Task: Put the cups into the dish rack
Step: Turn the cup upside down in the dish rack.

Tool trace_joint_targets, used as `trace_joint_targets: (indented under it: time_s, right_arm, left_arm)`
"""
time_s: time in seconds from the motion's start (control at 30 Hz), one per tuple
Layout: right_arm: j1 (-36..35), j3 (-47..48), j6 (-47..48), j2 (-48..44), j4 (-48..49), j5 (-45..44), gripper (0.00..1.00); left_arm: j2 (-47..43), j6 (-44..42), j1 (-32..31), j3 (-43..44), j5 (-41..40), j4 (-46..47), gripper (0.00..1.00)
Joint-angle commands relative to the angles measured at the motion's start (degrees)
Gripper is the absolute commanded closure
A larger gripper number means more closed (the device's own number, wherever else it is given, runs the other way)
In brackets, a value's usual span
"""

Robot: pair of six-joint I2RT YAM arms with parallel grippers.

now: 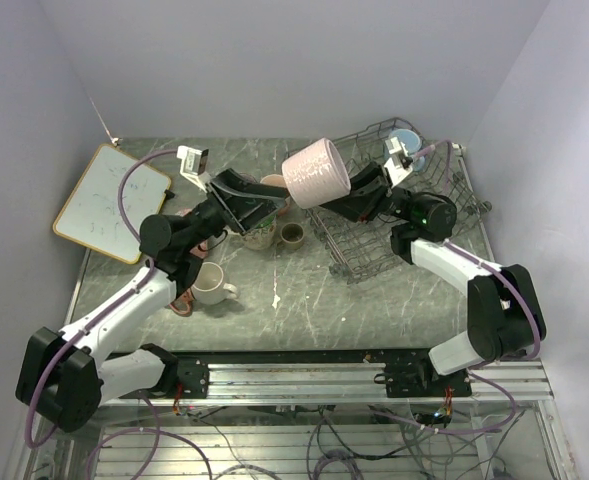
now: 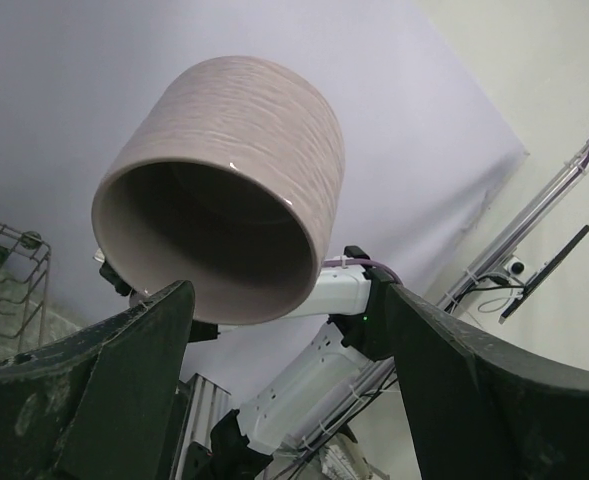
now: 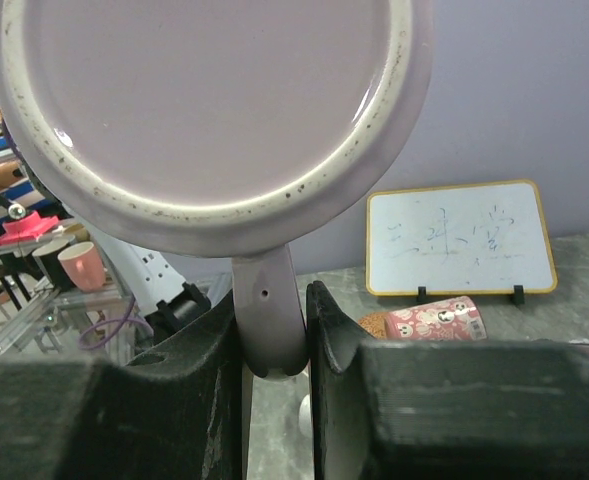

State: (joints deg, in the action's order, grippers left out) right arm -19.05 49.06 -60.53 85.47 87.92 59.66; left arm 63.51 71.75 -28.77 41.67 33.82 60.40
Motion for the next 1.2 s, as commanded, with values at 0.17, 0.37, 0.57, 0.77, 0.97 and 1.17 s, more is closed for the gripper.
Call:
trace_joint_targets:
  time_s: [0.17, 0.37, 0.57, 0.77, 0.97, 1.17]
  right_arm:
    - [-1.6, -0.2, 4.1, -2.0, 1.9, -2.1, 1.00]
    - [-2.0, -0.6, 5.0, -1.6, 1.7, -2.0, 1.00]
    - [-2.0, -1.1, 6.7, -2.3, 1.0, -1.4, 1.00]
    - [-2.0, -1.3, 10.7, -4.1, 1.5, 2.2, 0.72]
    - [-2.2, 0.4, 12.0, -4.9, -0.6, 5.0, 0.56]
    - [-3.4, 0.3, 15.6, -5.7, -7.5, 4.6, 0.50]
  left_arm:
    - [3.4, -1.7, -4.0, 4.9, -2.1, 3.6, 0.21]
    - [5.9, 0.6, -6.2, 5.7, -3.7, 5.7, 0.42]
    - [7.5, 5.0, -6.3, 4.8, -5.5, 10.8, 0.93]
    - [8.7, 10.6, -6.3, 3.9, -6.9, 17.0, 0.93]
    - [9.3, 11.2, -6.3, 4.8, -5.5, 16.1, 0.93]
    - [9.3, 11.5, -6.3, 4.6, -5.9, 17.7, 0.93]
